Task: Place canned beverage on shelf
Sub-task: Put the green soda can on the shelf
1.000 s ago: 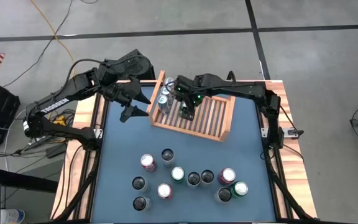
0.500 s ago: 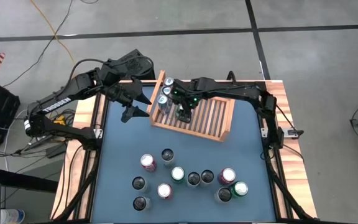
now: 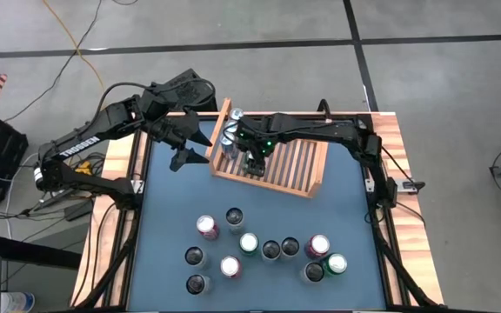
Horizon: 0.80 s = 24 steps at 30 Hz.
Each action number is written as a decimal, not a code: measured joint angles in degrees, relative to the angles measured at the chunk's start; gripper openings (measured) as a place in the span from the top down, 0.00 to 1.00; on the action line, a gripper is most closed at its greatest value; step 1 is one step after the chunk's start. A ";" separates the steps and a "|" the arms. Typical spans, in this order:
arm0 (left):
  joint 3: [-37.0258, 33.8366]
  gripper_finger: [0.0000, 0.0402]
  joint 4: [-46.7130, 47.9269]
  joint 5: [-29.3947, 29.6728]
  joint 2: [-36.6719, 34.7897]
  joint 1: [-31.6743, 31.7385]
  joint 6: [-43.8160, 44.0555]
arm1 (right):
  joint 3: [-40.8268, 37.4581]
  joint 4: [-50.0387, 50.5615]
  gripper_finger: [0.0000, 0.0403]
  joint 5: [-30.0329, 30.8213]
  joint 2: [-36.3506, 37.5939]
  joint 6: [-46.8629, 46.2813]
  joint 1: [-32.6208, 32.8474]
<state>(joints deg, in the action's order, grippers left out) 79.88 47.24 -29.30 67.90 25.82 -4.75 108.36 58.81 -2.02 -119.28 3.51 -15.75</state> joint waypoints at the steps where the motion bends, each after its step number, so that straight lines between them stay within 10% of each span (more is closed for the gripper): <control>1: 0.00 0.31 -0.02 0.02 0.00 0.00 -0.02 | 0.00 -0.18 0.31 0.02 0.00 0.06 0.01; 12: 0.00 0.31 -0.24 0.26 0.21 -0.01 -1.74 | 0.00 -2.73 0.11 -1.33 -0.07 -0.02 -0.15; 24: -0.02 0.31 -0.92 2.44 4.70 -0.02 -6.26 | 7.87 1.75 0.11 -1.21 4.52 0.01 -0.49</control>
<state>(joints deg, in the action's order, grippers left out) 79.85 46.32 -26.85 72.60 25.80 -11.01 116.23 60.56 -3.24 -114.76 3.52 -16.24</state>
